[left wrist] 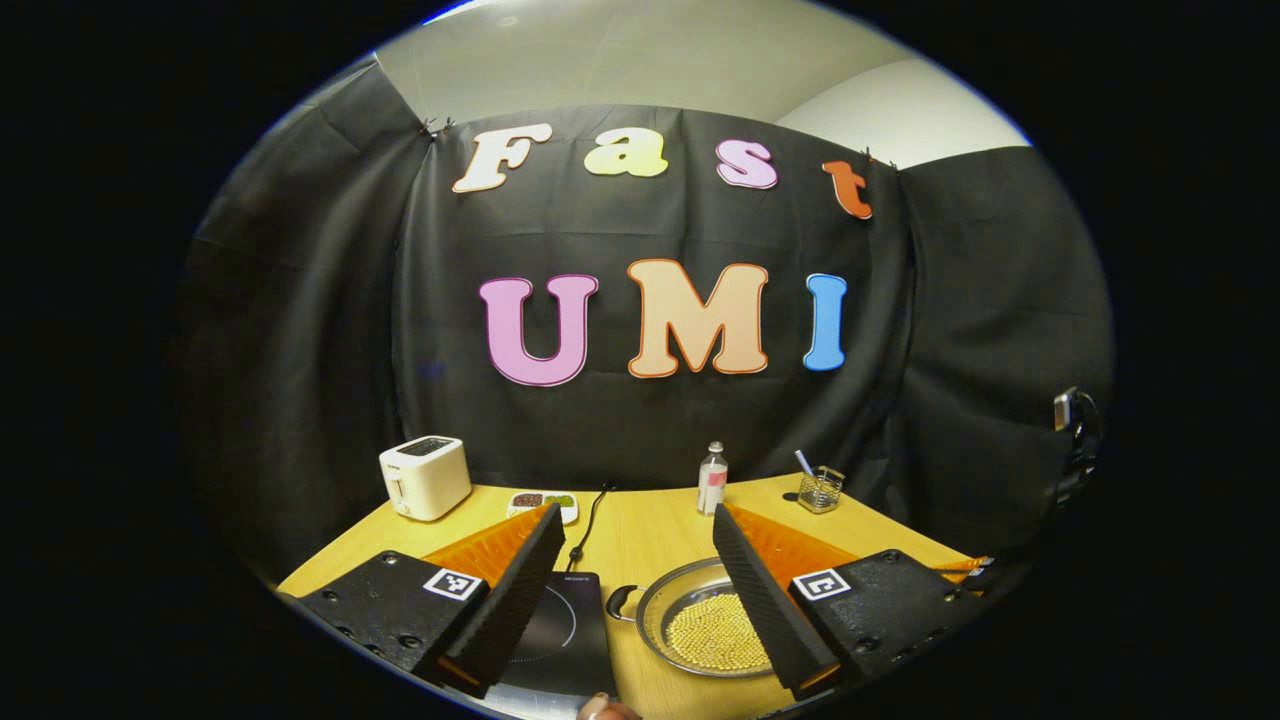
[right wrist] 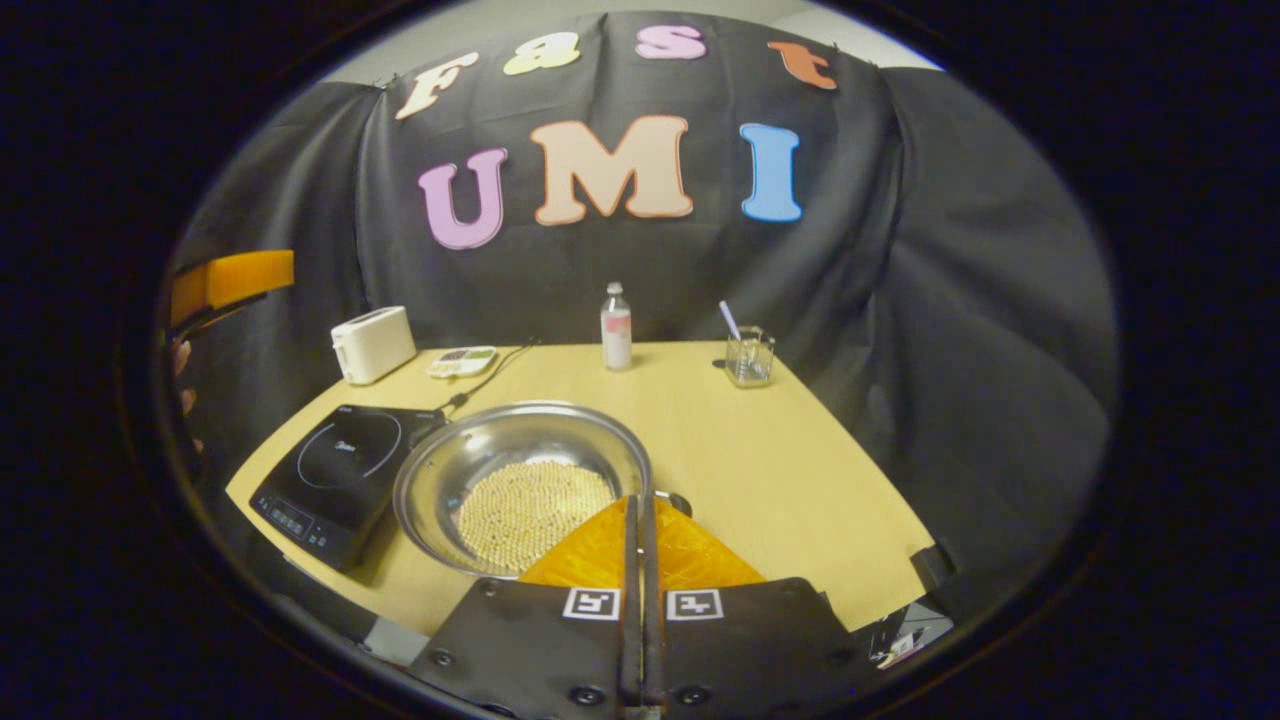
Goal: First push the handle of the pot to place it horizontally, then grasp the pot with both hands and set it on the induction cooktop.
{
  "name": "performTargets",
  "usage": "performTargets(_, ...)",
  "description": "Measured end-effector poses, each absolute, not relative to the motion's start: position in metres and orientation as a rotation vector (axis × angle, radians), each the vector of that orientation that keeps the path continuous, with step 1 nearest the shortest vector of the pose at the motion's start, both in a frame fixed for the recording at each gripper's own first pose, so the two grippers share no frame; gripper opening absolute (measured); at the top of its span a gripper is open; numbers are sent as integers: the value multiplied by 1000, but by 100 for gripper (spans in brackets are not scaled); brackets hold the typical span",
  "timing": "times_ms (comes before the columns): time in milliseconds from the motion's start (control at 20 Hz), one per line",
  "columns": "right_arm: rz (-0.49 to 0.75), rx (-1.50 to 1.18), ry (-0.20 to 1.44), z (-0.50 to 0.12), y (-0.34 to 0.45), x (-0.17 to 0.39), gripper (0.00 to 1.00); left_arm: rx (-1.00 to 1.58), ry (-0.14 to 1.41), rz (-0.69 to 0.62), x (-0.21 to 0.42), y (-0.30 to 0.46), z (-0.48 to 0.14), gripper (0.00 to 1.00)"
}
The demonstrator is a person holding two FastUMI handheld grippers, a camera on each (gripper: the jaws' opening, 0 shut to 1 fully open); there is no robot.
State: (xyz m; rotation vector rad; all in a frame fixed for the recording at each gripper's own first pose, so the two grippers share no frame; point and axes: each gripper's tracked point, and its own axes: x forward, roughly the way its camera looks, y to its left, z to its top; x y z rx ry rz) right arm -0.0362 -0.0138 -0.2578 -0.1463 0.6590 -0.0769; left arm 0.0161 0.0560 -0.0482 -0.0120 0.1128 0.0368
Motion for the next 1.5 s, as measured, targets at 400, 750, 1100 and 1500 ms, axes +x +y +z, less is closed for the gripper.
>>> performTargets(400, -43, -111, 872, -336, -30, -51, 3, 18, 154, 103, 16, 50, -63, 95)
performTargets(750, -24, -99, 911, -354, -36, -38, 0, 15, 187, 169, 14, 59, -71, 97)
performTargets(1100, -9, -114, 909, -357, -41, -25, 3, 22, 188, 212, 12, 62, -71, 95)
performTargets(1500, 24, -155, 902, -362, -51, 0, 3, 18, 191, 282, 1, 75, -71, 95)
